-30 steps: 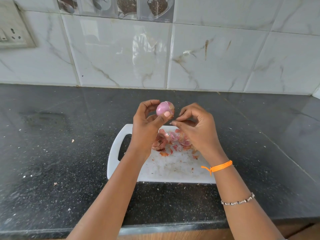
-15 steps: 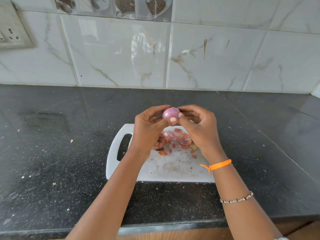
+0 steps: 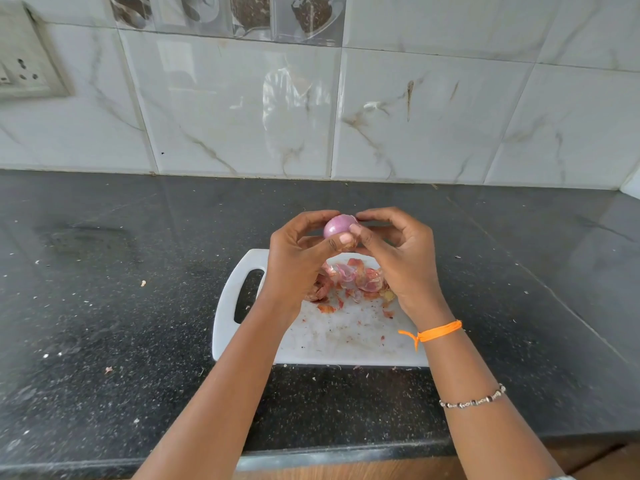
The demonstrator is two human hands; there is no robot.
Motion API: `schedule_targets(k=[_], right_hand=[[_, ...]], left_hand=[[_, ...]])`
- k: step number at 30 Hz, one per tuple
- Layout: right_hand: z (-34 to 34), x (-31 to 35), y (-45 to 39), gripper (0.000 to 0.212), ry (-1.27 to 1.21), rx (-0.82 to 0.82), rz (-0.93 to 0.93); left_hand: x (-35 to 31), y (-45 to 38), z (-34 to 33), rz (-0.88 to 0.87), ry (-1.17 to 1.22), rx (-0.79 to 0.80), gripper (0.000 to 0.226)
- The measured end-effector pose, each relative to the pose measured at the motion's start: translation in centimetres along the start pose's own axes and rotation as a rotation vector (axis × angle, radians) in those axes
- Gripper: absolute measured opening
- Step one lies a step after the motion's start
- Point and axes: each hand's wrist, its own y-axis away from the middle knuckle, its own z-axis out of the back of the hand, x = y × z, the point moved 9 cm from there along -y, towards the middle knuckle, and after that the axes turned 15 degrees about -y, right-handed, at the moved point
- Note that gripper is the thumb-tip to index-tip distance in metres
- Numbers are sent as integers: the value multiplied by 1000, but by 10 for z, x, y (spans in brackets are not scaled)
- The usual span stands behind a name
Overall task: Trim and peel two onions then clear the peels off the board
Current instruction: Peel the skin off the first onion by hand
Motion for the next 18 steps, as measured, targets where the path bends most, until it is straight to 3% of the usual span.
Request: schedule_targets(k=[8,10,13,18], right_hand=[[16,0,-5,10,255,-89,44],[18,6,-4,11,176,-96,65],[4,15,-1,3,43,-3,97],[-4,18,0,6,164,56,198]], left_hand=[[-2,3,-12,10,130,115,35],[0,2,-12,21,102,99,33],[5,0,-6,52,60,39,32],[7,0,-5,64,18,48,33]])
